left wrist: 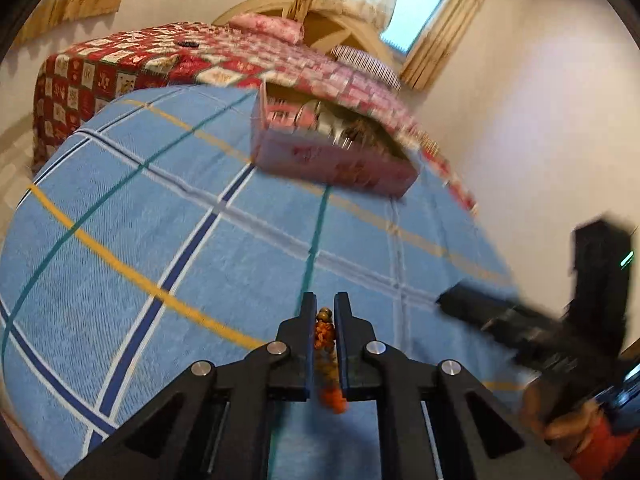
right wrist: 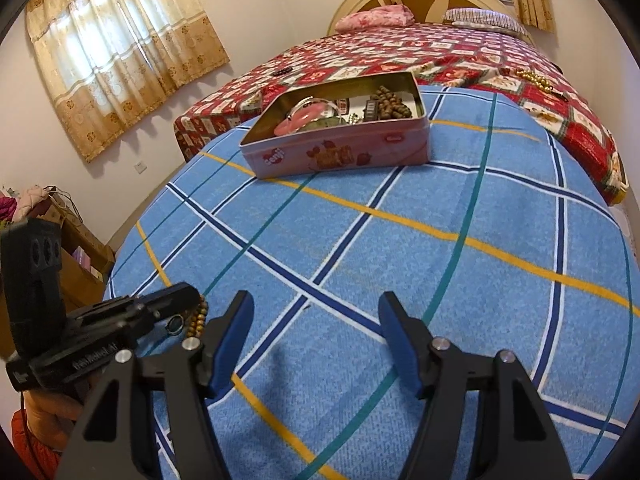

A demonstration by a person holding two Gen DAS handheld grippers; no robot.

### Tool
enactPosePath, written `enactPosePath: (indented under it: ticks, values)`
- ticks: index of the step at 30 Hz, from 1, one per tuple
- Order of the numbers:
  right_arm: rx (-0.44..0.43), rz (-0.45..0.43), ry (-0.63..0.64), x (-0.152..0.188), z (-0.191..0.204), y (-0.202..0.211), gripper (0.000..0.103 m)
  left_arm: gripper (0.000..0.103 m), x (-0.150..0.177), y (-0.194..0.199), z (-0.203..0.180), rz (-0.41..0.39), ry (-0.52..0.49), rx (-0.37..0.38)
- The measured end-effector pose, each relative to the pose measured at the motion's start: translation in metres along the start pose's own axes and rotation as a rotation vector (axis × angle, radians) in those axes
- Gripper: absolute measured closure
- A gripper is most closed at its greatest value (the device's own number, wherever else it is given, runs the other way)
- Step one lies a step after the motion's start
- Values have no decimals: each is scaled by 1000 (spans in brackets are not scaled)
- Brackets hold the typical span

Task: Organize jewelry
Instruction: 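Lift the bead strand with the left tool while the right tool grasps the silver ring, then carry the bead strand and silver ring over the pink tin with both tools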

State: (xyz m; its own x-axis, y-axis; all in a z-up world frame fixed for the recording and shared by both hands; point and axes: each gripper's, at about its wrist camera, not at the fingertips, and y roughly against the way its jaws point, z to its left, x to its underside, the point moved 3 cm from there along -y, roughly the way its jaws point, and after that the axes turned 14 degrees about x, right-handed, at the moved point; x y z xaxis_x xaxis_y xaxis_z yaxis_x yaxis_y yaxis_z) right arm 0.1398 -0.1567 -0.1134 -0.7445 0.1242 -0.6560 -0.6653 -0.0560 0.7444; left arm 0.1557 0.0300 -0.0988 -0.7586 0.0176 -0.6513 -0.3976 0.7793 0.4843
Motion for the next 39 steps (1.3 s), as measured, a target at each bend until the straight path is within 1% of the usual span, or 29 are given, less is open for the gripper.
enactPosePath:
  ticks: [3, 7, 9, 11, 14, 16, 18, 20, 24, 26, 27, 28, 29, 30, 31, 32, 36, 39]
  values:
    - [-7, 4, -1, 1, -1, -1, 35, 95, -13, 17, -6, -66, -5, 41]
    - [-21, 11, 3, 1, 2, -3, 35, 95, -23, 34, -9, -110, 2, 63]
    - [-33, 11, 14, 3, 6, -3, 35, 95, -26, 43, -12, -138, -2, 54]
    - [-63, 12, 35, 3, 14, -2, 35, 95, -28, 49, -12, -156, -6, 41]
    - [-116, 28, 84, 4, 35, -5, 35, 95, -29, 60, -11, -180, -20, 2]
    - [-137, 42, 136, 5, 53, -10, 35, 95, -29, 67, -8, -193, -16, -2]
    - [-146, 52, 194, 7, 73, -15, 41, 95, -30, 71, -5, -202, -15, -9]
    - [-150, 67, 254, 9, 92, -21, 49, 95, -31, 76, -2, -213, -10, -14]
    - [-149, 88, 361, 16, 125, -28, 50, 95, -33, 84, 1, -229, -11, -22]
    - [-112, 69, 413, 19, 136, -29, 50, 95, -34, 87, 2, -237, -6, -21]
    - [-95, 59, 441, 21, 140, -29, 52, 95, -35, 88, 3, -239, -5, -21]
    - [-80, 52, 463, 24, 143, -29, 57, 95, -35, 88, 3, -241, -6, -25]
    - [-69, 46, 475, 25, 144, -29, 64, 95, -35, 89, 3, -242, -6, -25]
    - [-63, 43, 485, 26, 144, -28, 67, 95, -35, 89, 3, -243, -4, -22]
    - [-54, 39, 496, 27, 144, -28, 75, 95, -35, 88, 4, -243, -3, -22]
    - [-46, 38, 503, 27, 142, -28, 79, 95, -35, 88, 3, -244, -2, -23]
    - [-55, 45, 483, 26, 131, -27, 79, 95, -35, 87, 3, -245, 3, -24]
    - [-68, 49, 407, 17, 112, -27, 79, 95, -35, 85, 2, -238, -1, -18]
